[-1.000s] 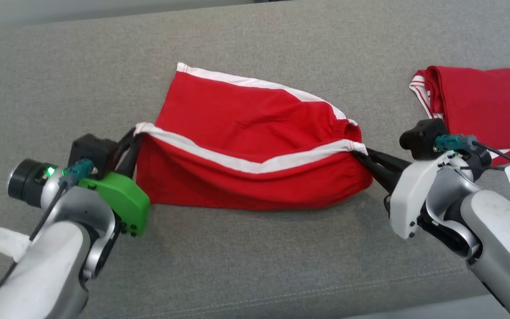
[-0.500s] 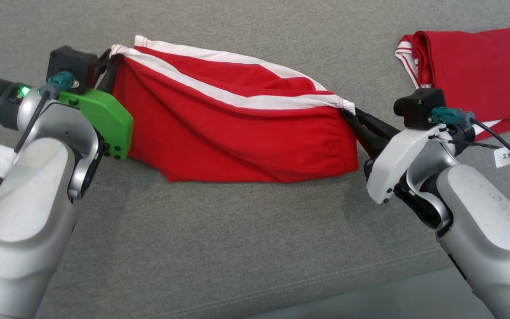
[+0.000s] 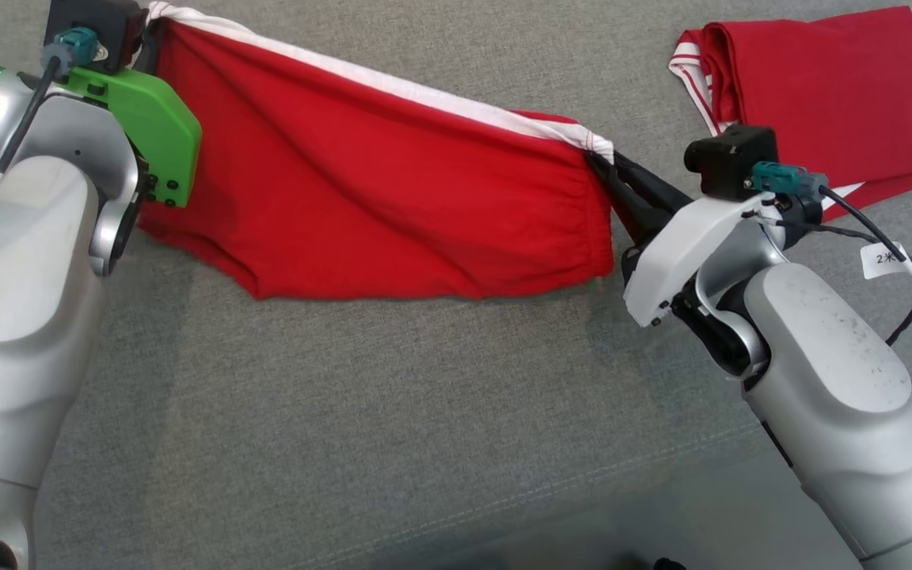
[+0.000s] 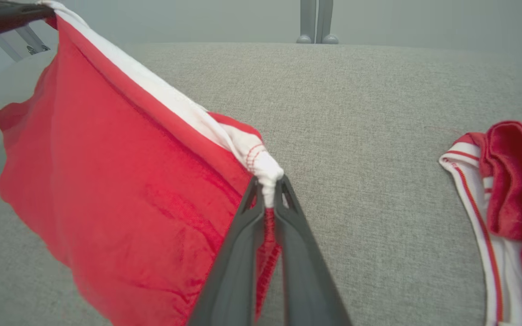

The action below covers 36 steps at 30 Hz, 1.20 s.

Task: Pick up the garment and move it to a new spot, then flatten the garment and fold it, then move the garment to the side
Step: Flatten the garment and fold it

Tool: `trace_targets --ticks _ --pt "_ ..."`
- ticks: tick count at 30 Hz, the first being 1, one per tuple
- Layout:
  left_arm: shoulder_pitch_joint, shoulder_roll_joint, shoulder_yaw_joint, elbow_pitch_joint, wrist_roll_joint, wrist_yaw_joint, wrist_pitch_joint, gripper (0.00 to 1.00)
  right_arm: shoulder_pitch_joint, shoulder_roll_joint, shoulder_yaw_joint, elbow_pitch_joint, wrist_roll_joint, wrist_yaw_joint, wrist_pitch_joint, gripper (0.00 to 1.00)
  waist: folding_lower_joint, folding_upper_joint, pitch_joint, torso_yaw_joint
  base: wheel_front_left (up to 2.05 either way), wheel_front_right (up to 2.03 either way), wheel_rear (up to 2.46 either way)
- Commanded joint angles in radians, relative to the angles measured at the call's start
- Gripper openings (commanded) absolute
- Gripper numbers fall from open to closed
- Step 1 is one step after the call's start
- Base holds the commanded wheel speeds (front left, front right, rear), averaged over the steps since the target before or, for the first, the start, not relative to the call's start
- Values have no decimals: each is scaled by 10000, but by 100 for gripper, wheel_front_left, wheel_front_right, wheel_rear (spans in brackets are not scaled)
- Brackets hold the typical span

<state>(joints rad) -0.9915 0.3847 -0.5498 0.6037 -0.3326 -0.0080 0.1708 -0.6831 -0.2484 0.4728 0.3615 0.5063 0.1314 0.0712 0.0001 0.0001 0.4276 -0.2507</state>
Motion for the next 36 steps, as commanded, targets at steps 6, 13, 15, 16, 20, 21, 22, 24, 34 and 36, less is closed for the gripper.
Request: trace_targets --ticks 6,13,15,16,20,21,22,24,34,36 --pt "-558 -77 -123 764 115 -41 -156 0 -362 357 -214 554 -301 -16 -384 0 -1 -1 240 -142 0 0 0" --pt "-845 -173 -219 1423 116 -172 -474 100 -543 667 -63 923 -163 -16 -514 100 -1 -1 394 -141 0 0 0" --pt "-950 -213 -268 1609 182 -113 -612 100 -630 763 -19 968 -128 -15 -631 100 -1 -1 430 -114 0 0 0" --pt "-986 -231 -283 1693 188 -101 -705 100 -657 776 -42 992 -114 -15 -685 100 -1 -1 441 -94 0 0 0" --pt "-952 -424 -363 1952 164 -82 -961 100 -635 685 -270 1045 -186 -15 -1000 100 -1 -1 366 65 0 0 0" --pt "-917 -427 -347 2025 122 -61 -1017 100 -582 635 -369 1042 -255 -15 -1086 100 -1 -1 318 110 0 0 0" --pt "-868 -427 -356 2086 100 -64 -1073 100 -494 586 -512 1036 -343 -15 -1195 100 -1 -1 264 150 0 0 0" --pt "-721 -449 -389 2209 70 -52 -1194 100 -258 526 -889 985 -600 -15 -1442 100 -1 -1 118 222 0 0 0" --pt "462 -381 -404 2276 -255 14 -1692 100 2158 1354 -3326 -695 -2161 -10 -2931 100 -1 -1 -768 320 0 0 0" --pt "712 -354 -360 2228 -355 94 -1680 100 2719 1470 -3465 -1248 -2636 -12 -3069 100 -1 -1 -906 311 0 0 0"
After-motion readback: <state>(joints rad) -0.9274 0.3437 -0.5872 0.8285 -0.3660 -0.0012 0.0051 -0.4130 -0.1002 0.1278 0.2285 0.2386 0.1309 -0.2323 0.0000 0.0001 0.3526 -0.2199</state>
